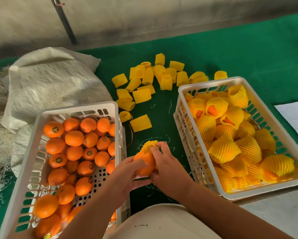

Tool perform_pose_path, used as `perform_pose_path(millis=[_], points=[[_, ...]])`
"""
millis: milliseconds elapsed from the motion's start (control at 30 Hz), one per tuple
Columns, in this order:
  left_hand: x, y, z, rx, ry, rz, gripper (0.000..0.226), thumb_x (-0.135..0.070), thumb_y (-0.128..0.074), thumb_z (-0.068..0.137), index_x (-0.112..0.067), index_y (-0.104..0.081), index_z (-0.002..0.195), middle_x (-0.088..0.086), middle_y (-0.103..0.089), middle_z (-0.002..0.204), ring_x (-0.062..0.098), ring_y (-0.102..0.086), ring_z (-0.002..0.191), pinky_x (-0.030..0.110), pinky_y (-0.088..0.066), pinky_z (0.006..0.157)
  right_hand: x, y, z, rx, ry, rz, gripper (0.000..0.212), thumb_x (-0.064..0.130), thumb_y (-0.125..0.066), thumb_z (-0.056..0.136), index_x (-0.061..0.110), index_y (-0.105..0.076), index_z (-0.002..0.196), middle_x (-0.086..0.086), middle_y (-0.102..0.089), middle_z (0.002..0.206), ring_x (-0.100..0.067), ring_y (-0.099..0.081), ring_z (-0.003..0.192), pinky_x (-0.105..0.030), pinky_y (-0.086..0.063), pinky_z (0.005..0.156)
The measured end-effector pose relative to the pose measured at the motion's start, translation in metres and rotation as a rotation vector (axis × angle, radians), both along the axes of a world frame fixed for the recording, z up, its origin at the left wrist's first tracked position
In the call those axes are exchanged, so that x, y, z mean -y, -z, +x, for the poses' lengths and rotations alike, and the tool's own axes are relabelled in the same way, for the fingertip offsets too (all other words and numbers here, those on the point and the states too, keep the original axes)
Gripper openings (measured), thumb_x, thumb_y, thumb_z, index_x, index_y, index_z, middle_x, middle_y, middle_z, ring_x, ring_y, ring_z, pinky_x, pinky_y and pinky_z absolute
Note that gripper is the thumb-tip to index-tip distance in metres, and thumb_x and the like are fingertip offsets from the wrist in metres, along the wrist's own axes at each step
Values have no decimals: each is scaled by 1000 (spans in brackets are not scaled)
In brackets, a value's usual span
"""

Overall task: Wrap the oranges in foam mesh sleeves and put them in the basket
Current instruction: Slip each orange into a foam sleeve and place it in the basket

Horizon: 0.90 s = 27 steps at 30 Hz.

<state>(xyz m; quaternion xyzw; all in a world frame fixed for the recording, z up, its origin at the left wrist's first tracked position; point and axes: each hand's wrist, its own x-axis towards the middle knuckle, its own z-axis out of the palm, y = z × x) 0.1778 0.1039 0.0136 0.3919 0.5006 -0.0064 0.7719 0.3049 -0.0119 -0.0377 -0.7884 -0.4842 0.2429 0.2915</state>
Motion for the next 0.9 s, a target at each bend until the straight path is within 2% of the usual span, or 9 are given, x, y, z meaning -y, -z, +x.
perform_pose_path(millis=[100, 233, 367, 467, 600, 700, 733, 800, 900], points=[[-3, 5, -5, 43, 48, -14, 52, -9, -82, 83, -19, -62, 129, 11, -64, 130, 29, -75, 103, 41, -63, 80, 1, 1, -2, -7, -18, -21, 70, 30, -73, 94, 34, -30, 149, 14, -15, 153, -11, -51, 101, -2, -33, 80], [-5, 6, -6, 4, 92, 126, 56, -23, -89, 78, -25, -63, 127, 6, -66, 125, 24, -76, 100, 37, -64, 76, 2, -3, -3, -13, -18, -2, 71, 30, -74, 93, 36, -29, 148, 16, -14, 153, -9, -50, 103, -2, -32, 83], [0, 5, -7, -60, 118, 443, 56, -36, -88, 78, -31, -61, 126, -3, -67, 117, 16, -76, 90, 27, -62, 66, 4, -17, -9, 8, 13, 37, 74, 26, -76, 91, 34, -32, 150, 15, -14, 153, -10, -50, 105, -8, -39, 92], [7, 7, -7, -117, 59, 756, 55, -46, -86, 77, -32, -60, 124, -10, -66, 108, 14, -72, 85, 24, -61, 60, 5, -31, -18, 40, -33, 92, 75, 21, -72, 93, 34, -28, 152, 10, -16, 156, -11, -56, 103, -10, -45, 89], [11, 5, -6, -163, 15, 1021, 53, -64, -79, 73, -42, -55, 115, -23, -63, 100, 3, -65, 85, 15, -49, 63, 4, -45, -23, 47, -105, 92, 74, 23, -67, 98, 29, -26, 160, 10, -14, 158, -11, -57, 107, -10, -44, 92], [12, 8, -8, -173, -9, 1086, 55, -62, -80, 71, -43, -50, 114, -27, -55, 107, -4, -56, 96, 17, -43, 70, 4, -49, -24, 54, -167, 118, 70, 26, -63, 100, 27, -27, 161, 12, -15, 157, -7, -55, 104, -2, -40, 86], [11, 9, -9, -164, -30, 1081, 57, -62, -79, 70, -42, -49, 113, -25, -54, 110, -4, -54, 99, 19, -43, 72, 4, -50, -24, 53, -194, 138, 68, 26, -61, 100, 29, -28, 160, 13, -16, 155, -7, -55, 104, -3, -43, 86], [9, 13, -14, -127, -75, 1066, 59, -56, -82, 69, -39, -50, 115, -18, -55, 115, 1, -56, 104, 23, -48, 72, 5, -52, -24, 23, -248, 187, 64, 28, -59, 98, 33, -33, 157, 16, -21, 153, -9, -58, 105, -14, -55, 86], [5, 18, -23, -87, -104, 1107, 63, -31, -92, 71, -36, -49, 118, -9, -55, 123, 14, -59, 114, 20, -56, 65, 8, -53, -22, -62, -174, 329, 60, 31, -62, 93, 39, -44, 150, 15, -36, 143, -10, -56, 109, -19, -55, 81]])
